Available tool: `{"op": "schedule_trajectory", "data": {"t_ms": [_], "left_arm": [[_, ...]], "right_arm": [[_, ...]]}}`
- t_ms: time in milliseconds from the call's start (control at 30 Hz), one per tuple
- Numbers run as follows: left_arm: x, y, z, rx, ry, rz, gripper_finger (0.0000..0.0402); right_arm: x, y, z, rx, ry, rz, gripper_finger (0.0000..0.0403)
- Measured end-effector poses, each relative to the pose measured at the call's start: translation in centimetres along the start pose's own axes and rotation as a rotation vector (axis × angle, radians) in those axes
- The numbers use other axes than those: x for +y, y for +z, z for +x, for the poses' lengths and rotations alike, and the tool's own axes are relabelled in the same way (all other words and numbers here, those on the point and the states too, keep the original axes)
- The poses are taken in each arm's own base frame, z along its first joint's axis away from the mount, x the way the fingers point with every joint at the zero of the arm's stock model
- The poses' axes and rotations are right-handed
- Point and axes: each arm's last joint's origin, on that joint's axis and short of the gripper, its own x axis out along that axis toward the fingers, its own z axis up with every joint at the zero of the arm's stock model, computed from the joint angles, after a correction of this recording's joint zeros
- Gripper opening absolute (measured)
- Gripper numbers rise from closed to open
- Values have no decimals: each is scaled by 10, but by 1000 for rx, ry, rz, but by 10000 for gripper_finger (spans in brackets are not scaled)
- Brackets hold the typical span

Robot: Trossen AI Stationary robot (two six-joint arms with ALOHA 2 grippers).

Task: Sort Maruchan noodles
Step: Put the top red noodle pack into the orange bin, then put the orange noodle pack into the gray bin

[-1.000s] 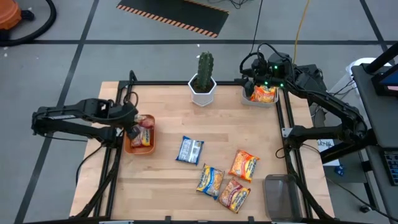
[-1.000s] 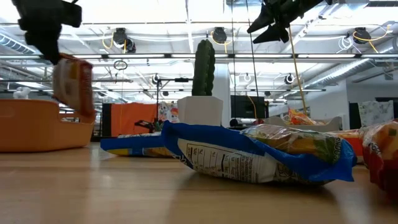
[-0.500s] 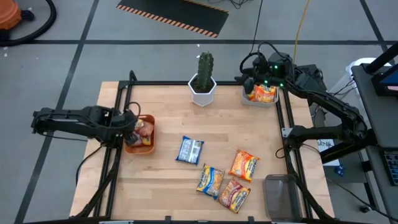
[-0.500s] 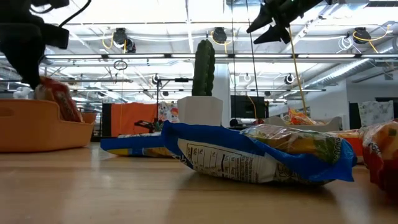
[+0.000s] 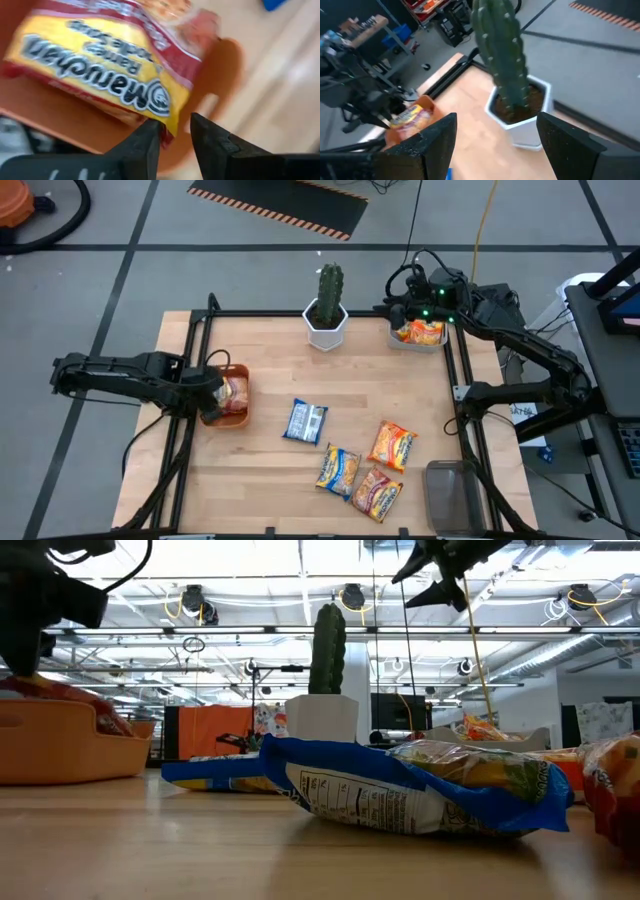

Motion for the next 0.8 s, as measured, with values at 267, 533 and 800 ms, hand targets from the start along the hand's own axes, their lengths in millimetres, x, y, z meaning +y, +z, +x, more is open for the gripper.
{"op": "schedule_trajectory", "data": {"t_ms": [267, 533, 800], "left_arm": [[-8, -2, -2, 153, -228, -43, 124], [-20, 2, -17, 153, -389, 51, 125], [-27, 5, -26, 151, -498, 128, 125]], "right_arm": [[28, -18, 3, 106, 113, 139, 265], [59, -44, 1, 201, 105, 228, 265], [78, -60, -1, 239, 106, 264, 265]]}}
